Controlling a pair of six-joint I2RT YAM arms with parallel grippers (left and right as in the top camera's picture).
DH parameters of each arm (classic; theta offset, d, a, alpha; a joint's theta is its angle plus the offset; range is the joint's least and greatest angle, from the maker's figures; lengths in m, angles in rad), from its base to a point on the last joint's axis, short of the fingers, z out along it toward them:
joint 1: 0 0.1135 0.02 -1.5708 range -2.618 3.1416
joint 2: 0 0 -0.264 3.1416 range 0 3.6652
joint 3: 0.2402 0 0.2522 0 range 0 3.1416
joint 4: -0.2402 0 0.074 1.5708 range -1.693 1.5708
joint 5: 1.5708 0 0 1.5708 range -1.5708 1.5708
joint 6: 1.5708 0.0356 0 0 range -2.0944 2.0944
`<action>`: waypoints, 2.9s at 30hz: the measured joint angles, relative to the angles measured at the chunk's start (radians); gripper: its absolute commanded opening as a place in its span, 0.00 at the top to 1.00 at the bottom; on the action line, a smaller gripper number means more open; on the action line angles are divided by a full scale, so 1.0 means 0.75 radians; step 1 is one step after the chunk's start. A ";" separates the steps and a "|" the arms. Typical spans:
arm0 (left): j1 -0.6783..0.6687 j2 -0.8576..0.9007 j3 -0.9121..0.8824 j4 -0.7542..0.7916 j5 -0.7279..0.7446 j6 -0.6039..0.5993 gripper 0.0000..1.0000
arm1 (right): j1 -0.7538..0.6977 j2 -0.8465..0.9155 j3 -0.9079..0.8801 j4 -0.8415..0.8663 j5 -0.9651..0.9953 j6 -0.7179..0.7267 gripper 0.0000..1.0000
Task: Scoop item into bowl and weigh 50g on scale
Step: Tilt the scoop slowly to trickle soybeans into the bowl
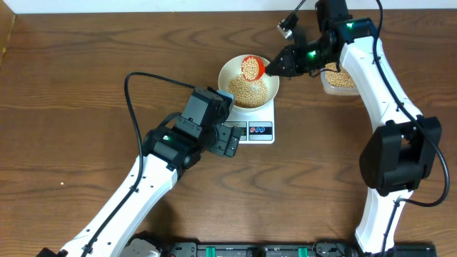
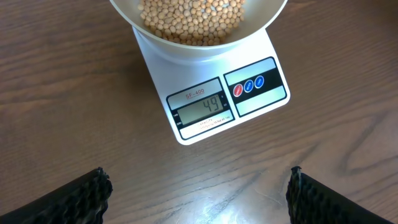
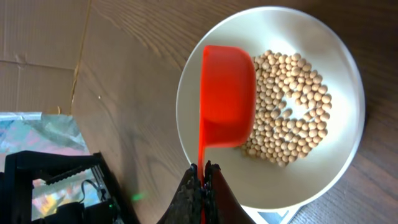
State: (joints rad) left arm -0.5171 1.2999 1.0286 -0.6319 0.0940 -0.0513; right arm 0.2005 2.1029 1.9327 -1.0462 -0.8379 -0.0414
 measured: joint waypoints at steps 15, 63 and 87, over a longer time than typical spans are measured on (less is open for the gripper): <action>0.000 0.000 0.000 0.000 0.000 0.000 0.08 | 0.000 0.000 0.000 0.029 0.000 -0.029 0.99; 0.000 0.000 0.000 0.000 0.000 0.000 0.07 | 0.000 0.000 0.000 0.025 0.001 -0.217 0.99; 0.000 0.000 0.000 0.000 0.000 0.000 0.08 | 0.000 0.000 0.000 0.016 0.000 -0.316 0.99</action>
State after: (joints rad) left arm -0.5171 1.2999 1.0286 -0.6319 0.0940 -0.0513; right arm 0.2005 2.1029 1.9327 -1.0340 -0.8379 -0.2783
